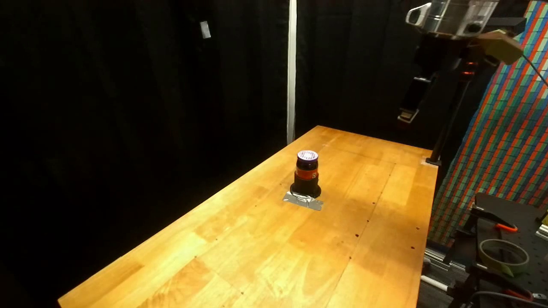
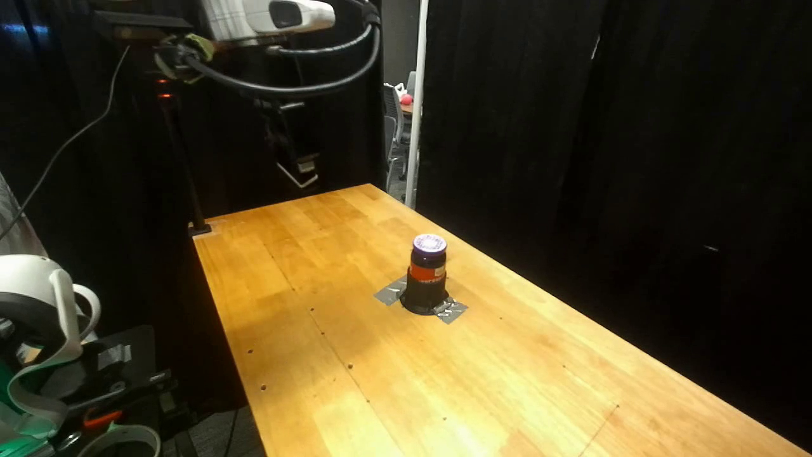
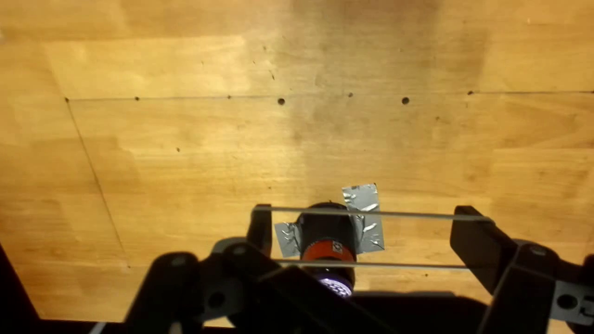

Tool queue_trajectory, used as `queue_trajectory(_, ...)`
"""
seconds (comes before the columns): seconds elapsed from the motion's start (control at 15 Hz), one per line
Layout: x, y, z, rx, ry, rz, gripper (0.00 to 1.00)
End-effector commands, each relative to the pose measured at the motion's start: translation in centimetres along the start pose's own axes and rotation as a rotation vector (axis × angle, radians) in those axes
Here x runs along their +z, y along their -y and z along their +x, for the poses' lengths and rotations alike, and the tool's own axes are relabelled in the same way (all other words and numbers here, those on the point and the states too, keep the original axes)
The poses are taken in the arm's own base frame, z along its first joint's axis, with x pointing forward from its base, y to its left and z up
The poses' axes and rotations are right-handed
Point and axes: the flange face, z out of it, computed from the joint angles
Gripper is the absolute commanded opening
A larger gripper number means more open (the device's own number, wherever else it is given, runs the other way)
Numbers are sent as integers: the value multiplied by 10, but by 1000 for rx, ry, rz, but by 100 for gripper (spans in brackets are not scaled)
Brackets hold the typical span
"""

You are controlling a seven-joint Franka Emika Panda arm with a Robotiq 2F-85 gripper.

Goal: Put the rubber band around the base of the cup

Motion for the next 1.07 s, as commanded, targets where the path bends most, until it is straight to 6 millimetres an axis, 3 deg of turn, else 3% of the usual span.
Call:
queue_trajectory(0.0,24,29,69,-41,-19,37,100)
queue_trajectory(0.53,87,63,163,-66,-9,13,100)
queue_trajectory(1.0,134,47,211,-2,10,-14,100)
